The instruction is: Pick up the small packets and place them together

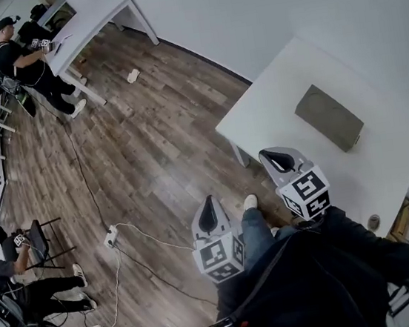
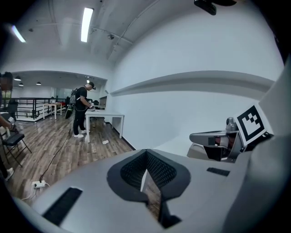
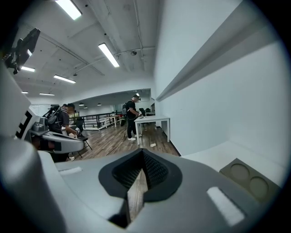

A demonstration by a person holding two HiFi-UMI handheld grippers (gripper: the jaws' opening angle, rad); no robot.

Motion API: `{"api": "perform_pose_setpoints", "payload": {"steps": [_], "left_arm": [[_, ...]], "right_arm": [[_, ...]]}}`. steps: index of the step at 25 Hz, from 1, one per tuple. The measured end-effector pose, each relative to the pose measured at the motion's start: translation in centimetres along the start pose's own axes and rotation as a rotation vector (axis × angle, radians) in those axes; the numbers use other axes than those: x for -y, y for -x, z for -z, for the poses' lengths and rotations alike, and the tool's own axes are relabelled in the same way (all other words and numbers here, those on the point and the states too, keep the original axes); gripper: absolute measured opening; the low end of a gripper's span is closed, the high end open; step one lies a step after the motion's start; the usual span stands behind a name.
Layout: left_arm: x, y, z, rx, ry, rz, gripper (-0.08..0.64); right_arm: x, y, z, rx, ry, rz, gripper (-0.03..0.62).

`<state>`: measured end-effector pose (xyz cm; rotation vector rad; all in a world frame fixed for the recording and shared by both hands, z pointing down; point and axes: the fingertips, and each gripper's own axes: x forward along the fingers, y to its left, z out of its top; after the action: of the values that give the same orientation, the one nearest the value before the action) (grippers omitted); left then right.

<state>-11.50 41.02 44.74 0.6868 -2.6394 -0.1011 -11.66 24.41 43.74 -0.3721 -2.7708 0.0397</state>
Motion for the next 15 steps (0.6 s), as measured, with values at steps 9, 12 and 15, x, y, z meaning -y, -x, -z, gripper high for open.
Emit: {"api": "perform_pose_setpoints", "payload": {"steps": [9,12,15], "left_arm": [[0.4,-10.9,-5.3,-0.033,-0.105,0.199,0.001],[2.5,-14.1,-5.8,-0.062,-0.150,0.300,0.000],[4.9,-16.2,-6.8,-0.085,-0.195,0.410,0.001]], "right_arm": [[4.5,-5.1,-3.8,0.056,-0.076,0.132,-0.002],[6.8,-5.2,-3.7,0.059,-0.112,0.210,-0.002],[9.0,-4.0,-3.8,0.067,-0.162,0.320,-0.002]]}}
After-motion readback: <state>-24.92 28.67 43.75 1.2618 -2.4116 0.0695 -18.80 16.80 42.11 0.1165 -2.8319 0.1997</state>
